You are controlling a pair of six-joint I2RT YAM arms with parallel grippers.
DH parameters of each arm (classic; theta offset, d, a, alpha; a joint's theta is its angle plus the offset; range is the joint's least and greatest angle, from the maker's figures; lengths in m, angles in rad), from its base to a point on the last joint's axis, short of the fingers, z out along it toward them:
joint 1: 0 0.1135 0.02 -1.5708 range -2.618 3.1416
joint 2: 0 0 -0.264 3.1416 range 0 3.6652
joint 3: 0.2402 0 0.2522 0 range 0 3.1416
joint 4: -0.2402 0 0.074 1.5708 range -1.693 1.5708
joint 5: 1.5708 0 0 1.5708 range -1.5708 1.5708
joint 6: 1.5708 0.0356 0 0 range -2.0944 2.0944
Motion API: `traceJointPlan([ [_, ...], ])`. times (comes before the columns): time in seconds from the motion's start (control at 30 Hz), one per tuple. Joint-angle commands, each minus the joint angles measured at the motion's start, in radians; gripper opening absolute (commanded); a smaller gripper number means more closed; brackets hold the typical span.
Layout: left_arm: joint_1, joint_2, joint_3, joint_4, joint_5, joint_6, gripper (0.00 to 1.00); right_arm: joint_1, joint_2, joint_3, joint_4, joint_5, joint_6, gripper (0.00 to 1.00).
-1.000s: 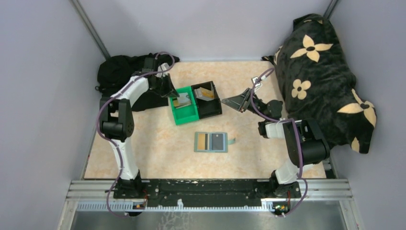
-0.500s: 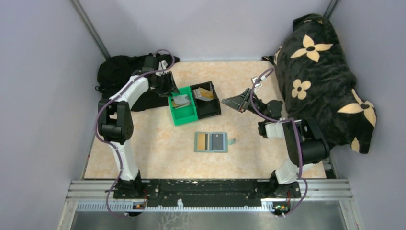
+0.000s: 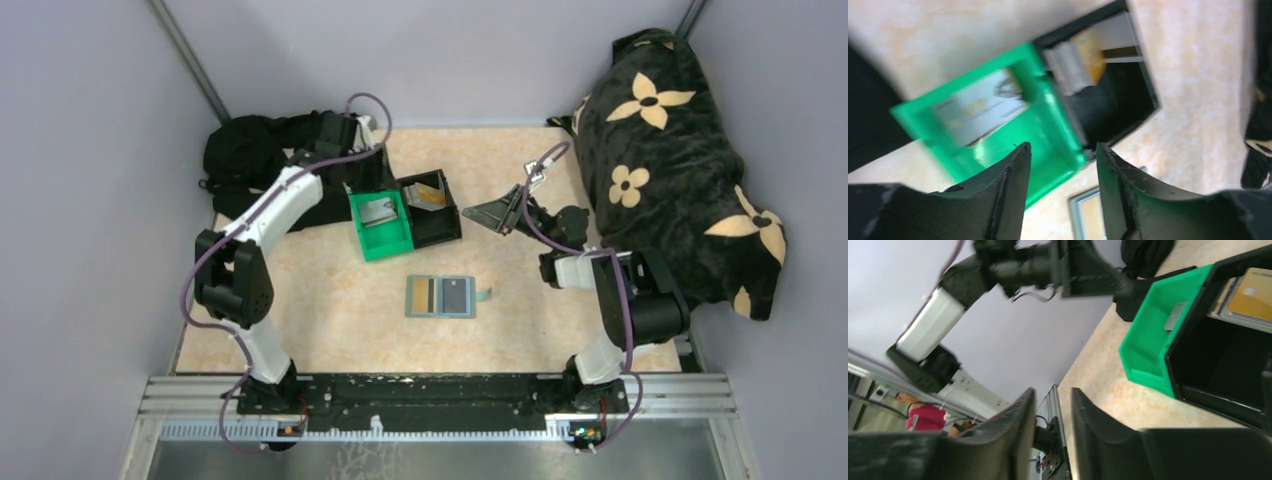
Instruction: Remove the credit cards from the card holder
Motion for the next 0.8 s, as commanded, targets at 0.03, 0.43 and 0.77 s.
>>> traceJointPlan([
  [0.03, -0.203, -0.179, -0.24, 0.339, 0.022, -0.007, 0.6, -0.004, -0.168, 0.035, -0.455, 0.059, -0.333, 0.49],
  [0.43, -0.329, -0.41, -0.794, 0.751, 0.126, -0.119, 0.0, 0.158, -0.395, 0.084, -1.403, 0.559, -0.814, 0.34],
  [0.77, -0.419, -0.423, -0.99, 0.914, 0.155, -0.205, 0.06, 0.329, -0.434, 0.001, -1.421, 0.691, -0.729, 0.0],
])
